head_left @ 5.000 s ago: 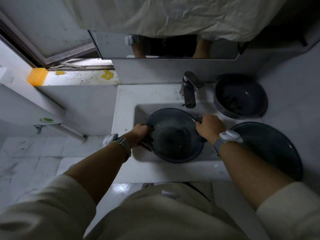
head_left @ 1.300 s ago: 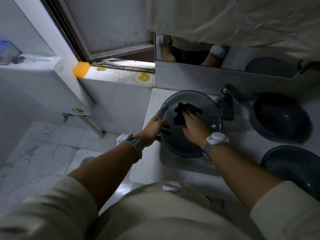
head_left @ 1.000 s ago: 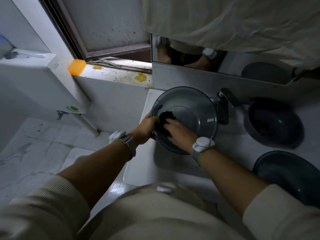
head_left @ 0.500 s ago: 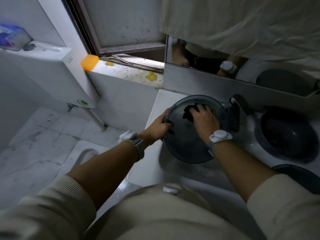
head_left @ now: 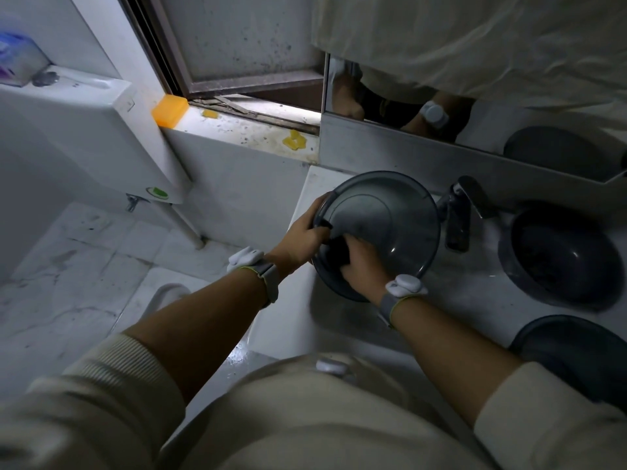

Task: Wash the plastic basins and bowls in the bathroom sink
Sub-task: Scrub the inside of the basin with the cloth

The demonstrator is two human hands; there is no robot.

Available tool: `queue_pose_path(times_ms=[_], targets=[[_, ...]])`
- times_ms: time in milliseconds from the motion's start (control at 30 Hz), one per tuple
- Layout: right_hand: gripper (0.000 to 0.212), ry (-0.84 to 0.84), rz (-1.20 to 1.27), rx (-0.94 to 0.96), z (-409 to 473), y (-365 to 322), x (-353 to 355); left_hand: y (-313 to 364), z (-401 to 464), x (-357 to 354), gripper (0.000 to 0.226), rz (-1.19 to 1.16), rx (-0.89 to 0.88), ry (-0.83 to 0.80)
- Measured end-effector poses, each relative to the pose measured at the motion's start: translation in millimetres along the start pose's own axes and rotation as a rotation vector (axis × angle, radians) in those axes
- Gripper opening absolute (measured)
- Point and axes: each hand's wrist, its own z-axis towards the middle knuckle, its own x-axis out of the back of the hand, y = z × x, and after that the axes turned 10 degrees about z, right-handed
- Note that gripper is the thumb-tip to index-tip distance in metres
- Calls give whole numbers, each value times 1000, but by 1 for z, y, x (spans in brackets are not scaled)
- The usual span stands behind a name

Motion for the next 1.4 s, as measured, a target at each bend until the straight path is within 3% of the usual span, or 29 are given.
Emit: queue_pose_path(times_ms=[133, 333, 433, 567, 733, 833, 1000, 1133, 1300, 1400], targets=[[39, 148, 71, 108, 15, -29, -2, 2, -4, 1, 84, 21, -4, -59], [33, 287, -444, 249, 34, -16, 31, 11, -11, 1, 82, 50, -6, -82], [33, 362, -564, 145, 30, 5, 54, 9, -15, 6, 78, -2, 27, -52], [34, 325, -630, -4, 17, 25, 55, 12, -15, 9, 83, -3, 25, -23], [52, 156, -550, -56, 1, 31, 30, 19, -11, 8, 89, 48, 13, 25], [44, 76, -403, -84, -1, 32, 21, 15, -11, 7, 88, 123, 9, 44], [16, 150, -130, -120, -4, 20, 2, 18, -16, -5, 91, 239, -97, 11], [20, 241, 37, -36, -10, 3, -9, 18, -23, -9, 94, 223, -135, -2], [33, 312, -118, 163, -12, -13, 3, 24, -31, -11, 97, 166, -147, -57], [42, 408, -234, 164, -8, -21, 19, 27, -36, -12, 95, 151, -153, -85]])
